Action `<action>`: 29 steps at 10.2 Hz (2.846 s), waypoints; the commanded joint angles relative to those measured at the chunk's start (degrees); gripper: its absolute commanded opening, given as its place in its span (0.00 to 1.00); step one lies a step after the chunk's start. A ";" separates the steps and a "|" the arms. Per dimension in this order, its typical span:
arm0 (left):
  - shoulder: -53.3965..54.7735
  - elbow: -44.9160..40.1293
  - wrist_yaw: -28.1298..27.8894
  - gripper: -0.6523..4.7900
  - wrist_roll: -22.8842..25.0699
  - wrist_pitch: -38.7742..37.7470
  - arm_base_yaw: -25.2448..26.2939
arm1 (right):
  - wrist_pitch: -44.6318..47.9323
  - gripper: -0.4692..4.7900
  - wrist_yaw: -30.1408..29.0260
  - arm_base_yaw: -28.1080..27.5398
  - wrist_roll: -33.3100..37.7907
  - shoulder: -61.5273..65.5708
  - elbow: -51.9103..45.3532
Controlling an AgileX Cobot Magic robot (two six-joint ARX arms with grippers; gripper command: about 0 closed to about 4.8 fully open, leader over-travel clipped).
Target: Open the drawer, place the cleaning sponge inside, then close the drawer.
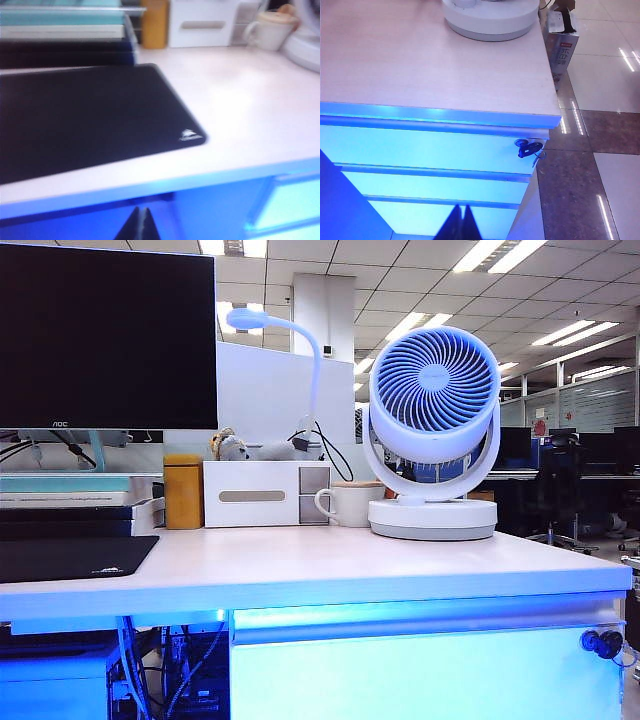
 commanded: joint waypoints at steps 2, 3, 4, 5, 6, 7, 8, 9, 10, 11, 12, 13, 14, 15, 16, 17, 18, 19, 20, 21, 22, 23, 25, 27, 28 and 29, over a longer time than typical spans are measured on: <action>-0.13 -0.20 0.24 0.11 3.93 -1.40 6.64 | 0.79 0.09 -0.13 0.02 0.24 -0.07 0.20; -0.13 -0.20 0.22 0.19 1.95 -1.25 7.08 | 0.81 0.09 -0.13 0.02 0.24 -0.07 0.20; -0.13 -0.20 0.92 0.19 1.97 -1.27 7.08 | 0.79 0.09 -0.11 0.02 0.24 -0.09 0.20; -0.13 -0.20 0.87 0.19 1.97 -1.25 7.08 | 0.79 0.09 -0.13 0.02 0.24 -0.09 0.20; -0.13 -0.20 0.87 0.19 1.97 -1.25 7.08 | 0.79 0.09 -0.13 0.02 0.24 -0.09 0.20; -0.13 -0.20 0.87 0.19 1.97 -1.25 7.08 | 1.01 0.09 -0.13 0.02 0.22 -0.13 0.04; -0.13 -0.20 0.87 0.19 1.97 -1.25 7.08 | 3.67 0.09 2.34 -0.04 0.00 -1.38 -1.86; -0.13 -0.20 0.87 0.19 1.97 -1.25 7.08 | 6.47 0.09 5.44 -0.15 0.00 -3.82 -4.79; -0.13 -0.20 0.87 0.19 1.97 -1.25 7.08 | 11.13 0.09 11.74 -4.31 0.04 -15.47 -16.04; -0.11 -0.20 0.92 0.19 1.97 -1.25 7.06 | 12.55 0.09 4.35 -11.15 0.04 -15.56 -16.59; -0.11 -0.20 0.87 0.19 1.97 -1.25 7.04 | 11.72 0.09 -4.92 -18.08 0.07 -15.58 -16.79; -0.11 -0.20 0.90 0.19 1.97 -1.25 7.04 | 11.65 0.09 -5.88 -21.20 0.72 -15.56 -16.79; -0.11 -0.20 0.90 0.19 1.97 -1.25 7.04 | 11.50 0.09 -4.46 -21.22 7.82 -15.56 -16.79; -0.11 -0.20 0.87 0.19 1.97 -1.25 7.04 | 11.47 0.09 -4.68 -21.11 7.65 -15.56 -16.79; -0.11 -0.20 0.87 0.19 1.97 -1.25 7.04 | 11.52 0.09 -5.09 -18.60 6.43 -15.58 -16.79; -0.11 -0.20 0.87 0.19 1.97 -1.25 7.04 | 11.52 0.09 -3.15 -13.07 6.47 -15.56 -16.79; -0.11 -0.20 0.87 0.19 1.99 -1.25 7.04 | 11.54 0.09 -1.36 -10.80 6.47 -15.56 -16.79; -0.11 -0.20 0.87 0.19 1.97 -1.25 7.04 | 11.56 0.09 -0.83 -9.49 6.47 -15.56 -16.79; -0.11 -0.20 0.90 0.19 1.97 -1.25 7.04 | 11.52 0.09 -2.36 -11.28 6.43 -15.56 -16.79; -0.11 -0.20 0.87 0.19 1.97 -1.25 7.04 | 11.52 0.09 -3.21 -12.79 6.43 -15.56 -16.79; -0.11 -0.20 0.87 0.19 1.97 -1.25 7.04 | 11.54 0.09 -3.50 -14.29 6.43 -15.56 -16.79; -0.11 -0.20 0.87 0.19 1.97 -1.25 7.04 | 11.93 0.09 -3.37 -15.74 6.45 -15.56 -16.76; -0.11 -0.20 0.87 0.19 1.97 -1.25 7.06 | 11.93 0.09 -3.32 -15.61 6.45 -15.56 -16.76; -0.11 -0.20 0.87 0.19 1.97 -1.25 7.06 | 11.96 0.09 -3.34 -15.61 6.45 -15.56 -16.76; -0.11 -0.20 0.87 0.19 1.97 -1.25 7.06 | 11.96 0.09 -3.34 -15.61 6.45 -15.56 -16.76; -0.11 -0.20 0.87 0.19 1.97 -1.25 7.06 | 11.96 0.09 -3.34 -15.61 6.45 -15.58 -16.76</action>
